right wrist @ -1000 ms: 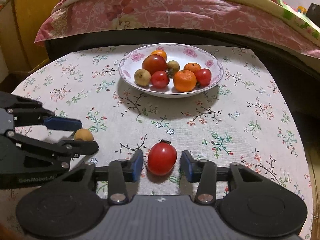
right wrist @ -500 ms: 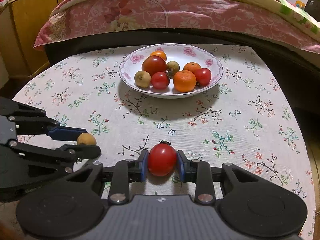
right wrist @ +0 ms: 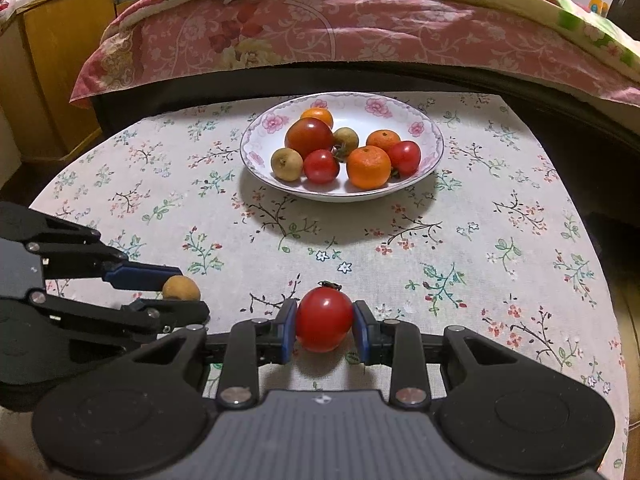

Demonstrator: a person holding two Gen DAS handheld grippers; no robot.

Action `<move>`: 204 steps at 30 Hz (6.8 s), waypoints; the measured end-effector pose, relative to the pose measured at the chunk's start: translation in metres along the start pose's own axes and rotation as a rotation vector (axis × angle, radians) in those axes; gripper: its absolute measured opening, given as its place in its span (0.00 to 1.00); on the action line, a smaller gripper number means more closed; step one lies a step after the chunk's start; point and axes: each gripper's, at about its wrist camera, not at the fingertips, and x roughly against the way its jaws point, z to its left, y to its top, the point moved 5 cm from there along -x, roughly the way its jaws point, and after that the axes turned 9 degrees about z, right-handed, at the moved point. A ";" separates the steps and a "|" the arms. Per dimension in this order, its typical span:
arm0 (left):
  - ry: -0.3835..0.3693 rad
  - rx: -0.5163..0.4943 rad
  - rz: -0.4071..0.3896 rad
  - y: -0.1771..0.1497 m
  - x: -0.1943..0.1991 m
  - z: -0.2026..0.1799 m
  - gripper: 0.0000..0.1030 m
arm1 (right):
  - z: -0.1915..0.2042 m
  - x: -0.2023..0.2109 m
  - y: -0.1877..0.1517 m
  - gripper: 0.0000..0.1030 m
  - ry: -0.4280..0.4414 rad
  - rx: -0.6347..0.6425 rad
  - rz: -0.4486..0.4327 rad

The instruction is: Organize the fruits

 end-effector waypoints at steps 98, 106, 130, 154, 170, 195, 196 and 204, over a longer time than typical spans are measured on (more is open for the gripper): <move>0.032 0.093 -0.171 0.153 -0.031 0.057 0.53 | -0.070 -0.034 0.155 0.42 0.105 -0.186 -0.212; 0.042 0.128 -0.171 0.139 -0.013 0.058 0.53 | -0.076 -0.014 0.140 0.42 0.069 -0.212 -0.204; 0.117 0.180 -0.161 0.081 0.035 0.039 0.87 | -0.050 0.035 0.064 0.42 0.066 -0.263 -0.166; 0.186 0.232 -0.156 0.050 0.046 0.040 1.00 | -0.030 0.043 0.040 0.42 0.060 -0.254 -0.154; 0.177 0.287 -0.126 0.019 0.056 0.034 1.00 | -0.015 0.056 0.014 0.42 0.063 -0.270 -0.139; 0.192 0.257 -0.076 -0.030 0.077 0.008 1.00 | 0.020 0.077 -0.044 0.43 0.057 -0.279 -0.064; 0.192 0.256 -0.075 -0.032 0.078 0.007 1.00 | 0.021 0.078 -0.045 0.43 0.059 -0.281 -0.063; 0.221 0.252 -0.056 -0.045 0.083 0.000 1.00 | 0.028 0.084 -0.057 0.43 0.073 -0.290 -0.052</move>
